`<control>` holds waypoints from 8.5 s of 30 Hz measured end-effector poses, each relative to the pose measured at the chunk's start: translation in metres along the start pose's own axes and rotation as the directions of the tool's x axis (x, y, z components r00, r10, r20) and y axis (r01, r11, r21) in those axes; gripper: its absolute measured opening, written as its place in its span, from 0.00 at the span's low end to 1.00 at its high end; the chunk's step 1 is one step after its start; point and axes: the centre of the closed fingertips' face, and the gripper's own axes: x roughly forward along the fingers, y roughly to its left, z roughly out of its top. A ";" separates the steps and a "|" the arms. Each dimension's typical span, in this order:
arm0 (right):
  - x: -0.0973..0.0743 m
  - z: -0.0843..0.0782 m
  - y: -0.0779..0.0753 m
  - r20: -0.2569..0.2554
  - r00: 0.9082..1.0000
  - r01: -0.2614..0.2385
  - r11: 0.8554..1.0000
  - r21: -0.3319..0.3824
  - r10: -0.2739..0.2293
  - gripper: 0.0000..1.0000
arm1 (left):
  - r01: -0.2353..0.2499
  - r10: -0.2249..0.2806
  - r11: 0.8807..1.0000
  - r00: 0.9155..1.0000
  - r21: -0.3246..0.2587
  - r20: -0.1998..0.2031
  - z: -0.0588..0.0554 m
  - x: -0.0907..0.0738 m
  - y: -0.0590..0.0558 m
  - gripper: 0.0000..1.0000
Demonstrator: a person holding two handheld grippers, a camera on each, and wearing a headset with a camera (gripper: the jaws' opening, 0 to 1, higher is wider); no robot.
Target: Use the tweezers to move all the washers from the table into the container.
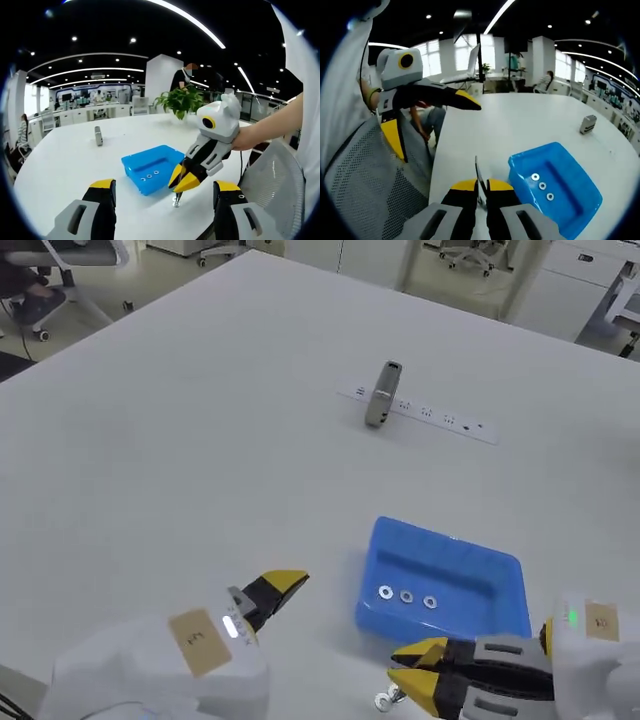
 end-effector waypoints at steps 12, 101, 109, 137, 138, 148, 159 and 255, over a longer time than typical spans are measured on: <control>0.000 0.000 -0.010 0.025 0.992 0.122 0.988 0.097 -0.125 0.02 | -0.009 0.011 0.999 0.999 -0.033 0.051 0.009 -0.003 0.003 0.83; -0.048 -0.010 -0.141 0.058 0.913 0.325 0.805 0.497 -0.405 0.02 | -0.062 0.062 0.998 0.998 0.016 0.026 0.005 -0.003 0.010 0.84; -0.043 -0.011 -0.140 0.039 0.916 0.341 0.828 0.446 -0.399 0.02 | -0.062 0.062 0.998 0.998 0.023 0.014 0.004 -0.002 0.010 0.84; -0.068 0.028 -0.112 0.212 0.884 0.281 0.836 0.470 -0.417 0.03 | -0.059 0.059 0.998 0.998 0.020 0.026 0.005 -0.003 0.009 0.84; -0.069 0.030 -0.110 0.220 0.883 0.275 0.837 0.472 -0.414 0.03 | -0.059 0.059 0.998 0.998 0.022 0.026 0.005 -0.003 0.009 0.84; -0.064 0.044 -0.079 0.279 0.893 0.195 0.863 0.466 -0.352 0.03 | -0.052 0.051 0.998 0.998 0.020 0.031 0.006 -0.003 0.007 0.84; -0.038 0.036 -0.045 0.275 0.928 0.101 0.880 0.464 -0.251 0.03 | -0.047 0.046 0.999 0.998 0.021 0.031 0.006 -0.002 0.006 0.84; -0.081 0.045 -0.058 0.288 0.877 0.277 0.894 0.351 -0.385 0.02 | -0.004 0.004 0.999 1.000 0.043 -0.003 0.000 0.000 -0.002 0.83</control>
